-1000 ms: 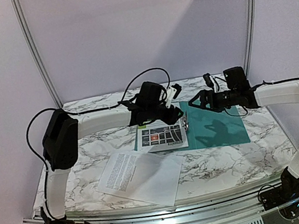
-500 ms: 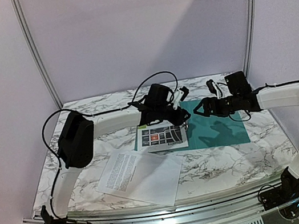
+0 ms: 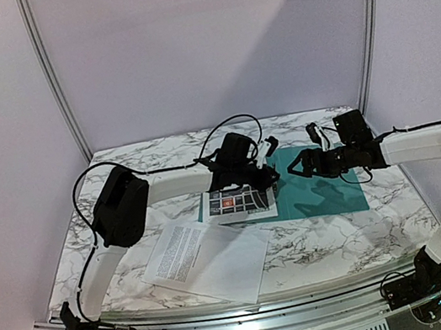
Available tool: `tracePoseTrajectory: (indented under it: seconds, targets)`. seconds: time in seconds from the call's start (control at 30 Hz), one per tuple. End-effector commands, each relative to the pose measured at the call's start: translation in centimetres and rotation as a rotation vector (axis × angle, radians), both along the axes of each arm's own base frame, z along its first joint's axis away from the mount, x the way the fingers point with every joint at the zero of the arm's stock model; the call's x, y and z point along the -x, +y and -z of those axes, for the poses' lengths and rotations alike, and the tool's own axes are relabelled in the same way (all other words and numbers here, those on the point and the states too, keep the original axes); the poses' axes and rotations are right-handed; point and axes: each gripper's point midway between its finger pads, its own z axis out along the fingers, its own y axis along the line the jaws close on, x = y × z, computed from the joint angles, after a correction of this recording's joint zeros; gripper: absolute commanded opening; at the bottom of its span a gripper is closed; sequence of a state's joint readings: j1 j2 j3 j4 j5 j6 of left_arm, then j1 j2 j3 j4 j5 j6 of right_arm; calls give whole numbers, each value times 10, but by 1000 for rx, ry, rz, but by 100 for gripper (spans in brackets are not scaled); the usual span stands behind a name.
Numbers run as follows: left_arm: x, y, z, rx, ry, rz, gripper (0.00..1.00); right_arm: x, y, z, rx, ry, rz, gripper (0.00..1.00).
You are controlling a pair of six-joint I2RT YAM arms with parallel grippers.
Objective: Put the files into the folder
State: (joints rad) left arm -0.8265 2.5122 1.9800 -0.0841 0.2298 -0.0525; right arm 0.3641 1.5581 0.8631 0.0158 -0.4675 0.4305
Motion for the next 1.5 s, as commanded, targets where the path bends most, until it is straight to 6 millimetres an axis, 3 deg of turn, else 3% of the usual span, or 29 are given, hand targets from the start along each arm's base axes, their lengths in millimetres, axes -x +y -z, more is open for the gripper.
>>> tracePoseTrajectory:
  seconds: [0.0, 0.23, 0.37, 0.93, 1.27, 1.47]
  targets:
    - [-3, -1, 7, 27, 19, 3, 14, 3, 0, -6, -21, -9, -6, 96]
    - [5, 7, 14, 17, 49, -22, 2, 4, 2, -8, -31, -5, -11, 95]
    - [14, 10, 3, 53, 51, -35, 0, 4, 2, -11, -34, -9, -13, 95]
    - [91, 20, -7, 125, 143, -43, 0, 15, -4, -22, -18, -18, -12, 95]
    - [91, 26, -7, 104, 118, -78, 23, 22, -4, -22, -34, -17, -14, 95]
    - [88, 25, -29, 117, 59, -68, 47, 20, -4, -25, -32, -22, -14, 95]
